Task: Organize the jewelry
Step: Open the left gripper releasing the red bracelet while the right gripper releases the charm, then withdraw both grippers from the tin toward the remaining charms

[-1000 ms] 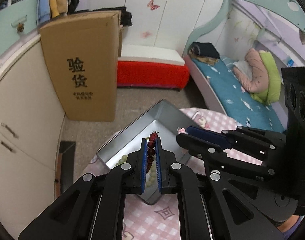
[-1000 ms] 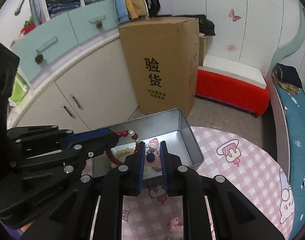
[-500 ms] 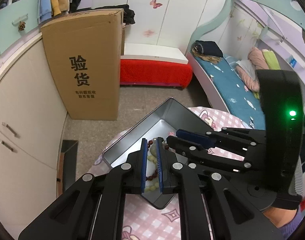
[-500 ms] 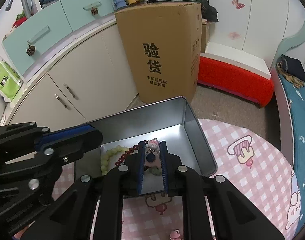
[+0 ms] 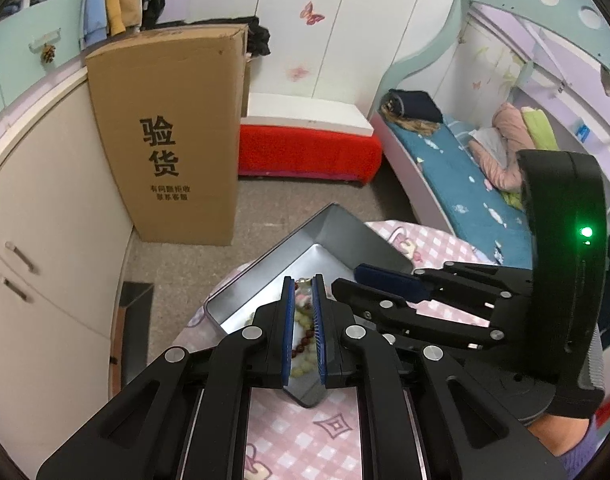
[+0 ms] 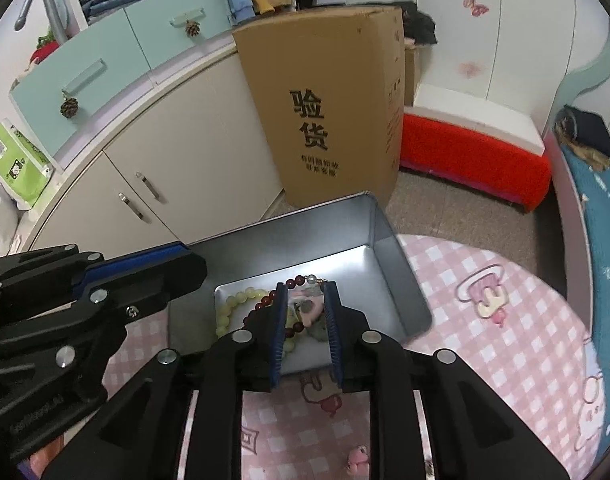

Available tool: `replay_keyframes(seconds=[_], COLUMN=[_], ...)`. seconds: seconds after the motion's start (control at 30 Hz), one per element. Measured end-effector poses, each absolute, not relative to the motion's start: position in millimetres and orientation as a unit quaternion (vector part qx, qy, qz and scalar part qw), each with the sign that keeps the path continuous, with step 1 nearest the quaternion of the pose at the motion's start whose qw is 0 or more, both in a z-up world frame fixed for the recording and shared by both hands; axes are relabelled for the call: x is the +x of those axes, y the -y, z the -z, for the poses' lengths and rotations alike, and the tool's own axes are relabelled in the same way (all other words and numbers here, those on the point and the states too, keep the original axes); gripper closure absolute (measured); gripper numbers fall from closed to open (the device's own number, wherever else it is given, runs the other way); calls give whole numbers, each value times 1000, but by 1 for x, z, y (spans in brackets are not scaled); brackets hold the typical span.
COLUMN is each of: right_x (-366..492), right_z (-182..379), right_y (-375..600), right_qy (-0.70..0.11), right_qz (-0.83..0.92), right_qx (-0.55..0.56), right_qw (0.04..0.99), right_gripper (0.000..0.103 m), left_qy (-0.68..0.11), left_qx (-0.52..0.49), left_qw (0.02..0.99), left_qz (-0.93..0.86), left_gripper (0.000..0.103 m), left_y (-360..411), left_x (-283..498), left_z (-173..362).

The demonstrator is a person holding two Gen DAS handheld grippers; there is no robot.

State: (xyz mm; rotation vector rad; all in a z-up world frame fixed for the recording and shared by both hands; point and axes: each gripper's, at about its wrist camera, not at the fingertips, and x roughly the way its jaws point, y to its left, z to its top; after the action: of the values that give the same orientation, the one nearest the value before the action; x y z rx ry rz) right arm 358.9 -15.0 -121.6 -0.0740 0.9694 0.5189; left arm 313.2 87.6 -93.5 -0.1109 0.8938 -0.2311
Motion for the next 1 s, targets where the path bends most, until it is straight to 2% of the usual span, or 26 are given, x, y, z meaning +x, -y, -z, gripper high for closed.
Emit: replay_keyframes(seconds=[0.07,0.17,0.4,0.43,0.47,0.5,0.53,0.7,1.0], right_x=[351,335,296,290,284,279,274,255,249], right_z=[112,94,70,69,69,70,72,91,145], right_y=[23,44,98,105,113,119,128,170,216], right_qy=[-449,-428,-396,-393,-389,-388,-388,-390,-415], right_qz=[-245,-238,-219,-216,-211,-207,-202,-172,-143], right_qx=[-37,-35,-20,-18,-16,-15,-12,18,91], right_qw=[858,871,891,894,896,898,899,905,894], right_gripper=[70,68,54,53,53,53,52,48,48], left_qy=[-422,-407,-398,-399,-397,-390,-371,-383,-442], left_qx=[-54,-53,-45,-41,-38,-36,-36,-33,-44], left_qw=[898,905,908,908,909,912,921,914,885], left_qz=[114,109,123,124,123,120,113,131,143], left_gripper=[92,92,91,76,43,30,27,27,27], left_y=[-87,-83,-54,-49,-44,-39,-35,-14,21], left_x=[307,295,272,269,266,262,256,248,259], left_z=[87,76,72,72,72,72,71,82,135])
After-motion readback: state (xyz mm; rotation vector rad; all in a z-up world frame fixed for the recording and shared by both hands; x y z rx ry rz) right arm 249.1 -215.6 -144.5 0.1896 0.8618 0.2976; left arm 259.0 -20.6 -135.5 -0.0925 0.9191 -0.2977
